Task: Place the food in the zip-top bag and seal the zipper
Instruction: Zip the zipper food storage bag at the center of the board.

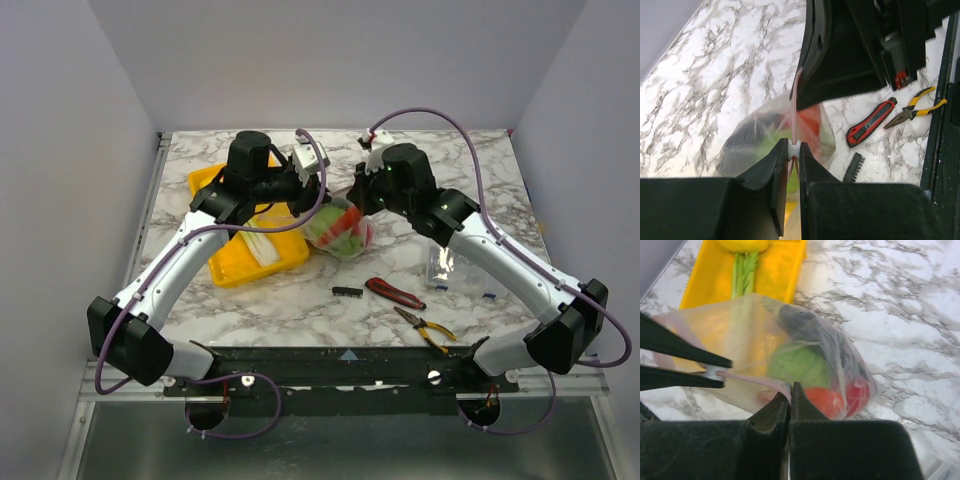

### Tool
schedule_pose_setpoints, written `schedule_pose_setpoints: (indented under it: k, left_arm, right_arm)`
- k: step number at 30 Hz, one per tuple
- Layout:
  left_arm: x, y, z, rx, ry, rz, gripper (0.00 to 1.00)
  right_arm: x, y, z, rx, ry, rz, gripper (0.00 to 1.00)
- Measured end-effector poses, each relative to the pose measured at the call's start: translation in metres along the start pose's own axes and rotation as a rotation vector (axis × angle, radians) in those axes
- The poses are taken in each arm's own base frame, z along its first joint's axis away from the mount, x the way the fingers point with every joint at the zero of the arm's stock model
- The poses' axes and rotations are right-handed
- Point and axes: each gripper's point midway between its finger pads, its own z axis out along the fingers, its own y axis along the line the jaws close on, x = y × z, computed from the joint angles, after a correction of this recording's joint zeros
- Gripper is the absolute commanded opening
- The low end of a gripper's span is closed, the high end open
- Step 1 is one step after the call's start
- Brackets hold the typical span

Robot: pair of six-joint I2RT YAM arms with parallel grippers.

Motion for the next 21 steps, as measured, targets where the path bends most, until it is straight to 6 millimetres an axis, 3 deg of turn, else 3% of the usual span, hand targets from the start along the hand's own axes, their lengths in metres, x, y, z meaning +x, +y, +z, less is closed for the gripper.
schedule_pose_setpoints:
  k: [9,21]
  left_arm:
    - [0.011,0.013,-0.005,-0.099,0.052,-0.047,0.00]
    - [0.011,0.024,-0.028,-0.241,0.084,-0.046,0.00]
  right_arm:
    - [-0.001,-0.078,-0.008,0.177,-0.046,0.110,0.00]
    - [0.001,-0.126,-0.011,0.268,-0.073,0.173,0.00]
